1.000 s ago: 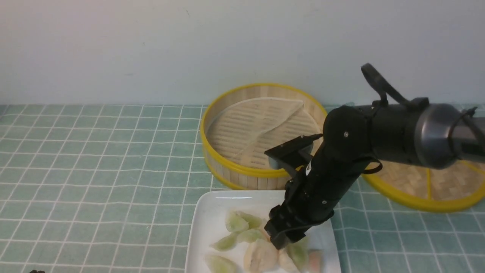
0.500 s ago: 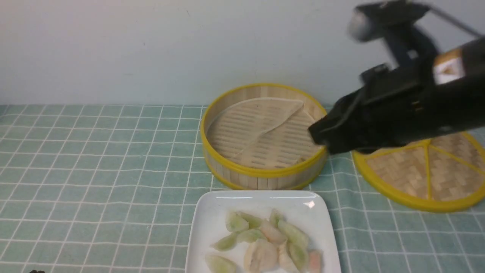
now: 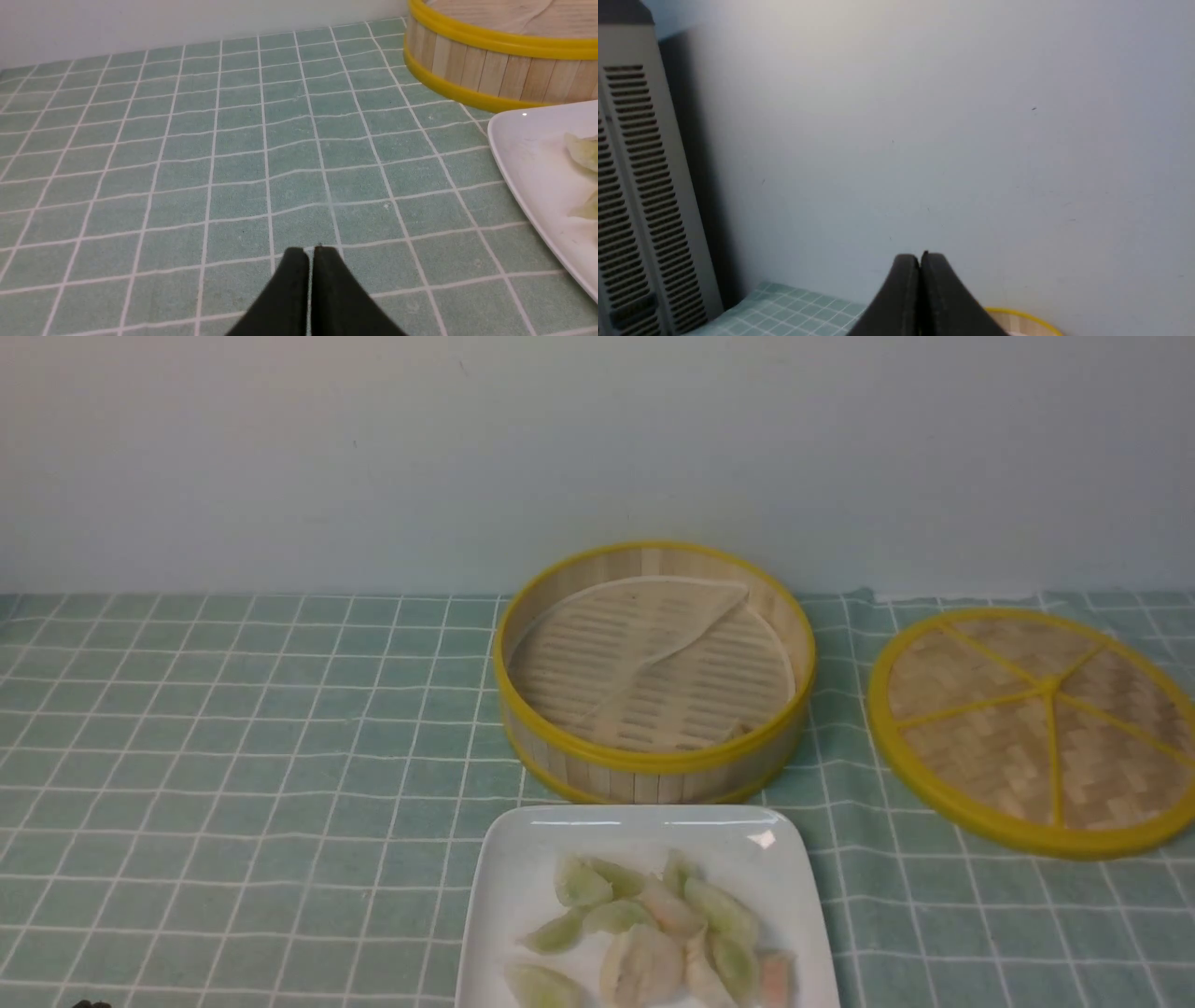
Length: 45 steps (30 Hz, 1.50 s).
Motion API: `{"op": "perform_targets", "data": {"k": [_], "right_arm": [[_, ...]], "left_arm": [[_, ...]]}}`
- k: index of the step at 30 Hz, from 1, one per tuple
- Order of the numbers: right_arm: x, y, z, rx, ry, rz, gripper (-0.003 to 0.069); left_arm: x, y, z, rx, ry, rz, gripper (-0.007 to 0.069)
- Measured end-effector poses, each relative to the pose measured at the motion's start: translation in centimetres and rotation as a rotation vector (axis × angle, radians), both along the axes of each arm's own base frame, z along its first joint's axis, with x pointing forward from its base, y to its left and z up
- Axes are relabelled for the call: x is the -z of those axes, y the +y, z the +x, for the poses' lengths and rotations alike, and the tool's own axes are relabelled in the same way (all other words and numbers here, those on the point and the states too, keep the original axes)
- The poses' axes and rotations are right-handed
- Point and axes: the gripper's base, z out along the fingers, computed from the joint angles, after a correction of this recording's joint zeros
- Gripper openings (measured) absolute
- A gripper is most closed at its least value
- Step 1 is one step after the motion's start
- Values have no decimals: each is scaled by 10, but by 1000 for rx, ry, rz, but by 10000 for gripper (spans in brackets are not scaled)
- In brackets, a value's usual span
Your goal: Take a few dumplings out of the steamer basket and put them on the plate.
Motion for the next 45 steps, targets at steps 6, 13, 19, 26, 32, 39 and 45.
{"op": "perform_targets", "data": {"k": [6, 13, 19, 26, 32, 39, 45], "right_arm": [[35, -4, -3, 1, 36, 72, -13], [38, -3, -1, -2, 54, 80, -13], [37, -3, -2, 1, 25, 64, -13], [37, 2, -4, -42, -30, -10, -13], [39, 5, -5, -58, -49, -58, -13], [76, 7, 15, 273, 63, -141, -13], [153, -1, 38, 547, 313, -225, -13]], "left_arm": [[0, 0, 0, 0, 0, 0, -6], [0, 0, 0, 0, 1, 0, -6], [0, 0, 0, 0, 1, 0, -6], [0, 0, 0, 0, 1, 0, -6], [0, 0, 0, 0, 1, 0, -6], [0, 0, 0, 0, 1, 0, -6], [0, 0, 0, 0, 1, 0, -6]]}}
